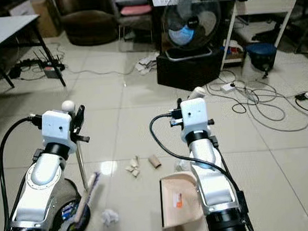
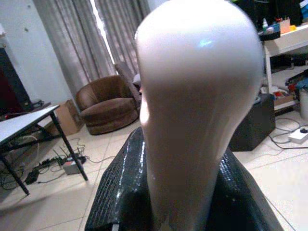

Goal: Sweep floor

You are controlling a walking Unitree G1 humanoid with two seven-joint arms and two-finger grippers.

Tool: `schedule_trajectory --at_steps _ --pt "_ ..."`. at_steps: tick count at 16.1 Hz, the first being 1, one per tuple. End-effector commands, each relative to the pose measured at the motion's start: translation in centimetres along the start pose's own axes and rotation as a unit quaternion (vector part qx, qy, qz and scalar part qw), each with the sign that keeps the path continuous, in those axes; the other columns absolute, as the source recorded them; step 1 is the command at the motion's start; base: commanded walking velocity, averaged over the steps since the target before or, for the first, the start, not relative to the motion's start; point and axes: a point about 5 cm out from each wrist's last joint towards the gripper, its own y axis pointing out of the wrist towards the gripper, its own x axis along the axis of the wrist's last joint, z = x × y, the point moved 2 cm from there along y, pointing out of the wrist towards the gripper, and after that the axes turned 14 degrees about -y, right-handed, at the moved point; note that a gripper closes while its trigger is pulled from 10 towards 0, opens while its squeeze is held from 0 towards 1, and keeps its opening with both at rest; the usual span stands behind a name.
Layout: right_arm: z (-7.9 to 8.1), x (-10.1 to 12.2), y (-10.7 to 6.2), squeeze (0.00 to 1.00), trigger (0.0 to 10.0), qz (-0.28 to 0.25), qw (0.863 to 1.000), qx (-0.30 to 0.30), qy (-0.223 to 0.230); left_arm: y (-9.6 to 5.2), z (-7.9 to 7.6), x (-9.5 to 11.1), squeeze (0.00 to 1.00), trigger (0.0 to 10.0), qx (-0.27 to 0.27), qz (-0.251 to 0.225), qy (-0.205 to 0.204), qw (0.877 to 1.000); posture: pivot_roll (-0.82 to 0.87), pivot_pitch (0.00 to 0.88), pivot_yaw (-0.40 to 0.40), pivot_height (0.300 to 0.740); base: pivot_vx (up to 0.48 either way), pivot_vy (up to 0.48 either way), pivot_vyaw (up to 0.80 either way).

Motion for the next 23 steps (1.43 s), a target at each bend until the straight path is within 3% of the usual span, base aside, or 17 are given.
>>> schedule_trajectory --at_steps 1,23 --pt "-0.29 0.5 0.11 0.0 10.0 -0.015 1.0 -0.008 0.004 0.56 0.0 0.98 0.0 10.0 -0.003 -0.021 0.01 1.0 -0.07 0.0 0.072 0.74 0.0 0.277 0.0" --pt "-0.23 -0.34 -0.49 0.0 10.0 -0.004 1.0 -0.009 0.003 0.38 -0.51 0.59 0.0 10.0 -0.026 -0.013 0.013 1.0 -0.07 0.0 0.089 0.74 0.0 0.275 0.0"
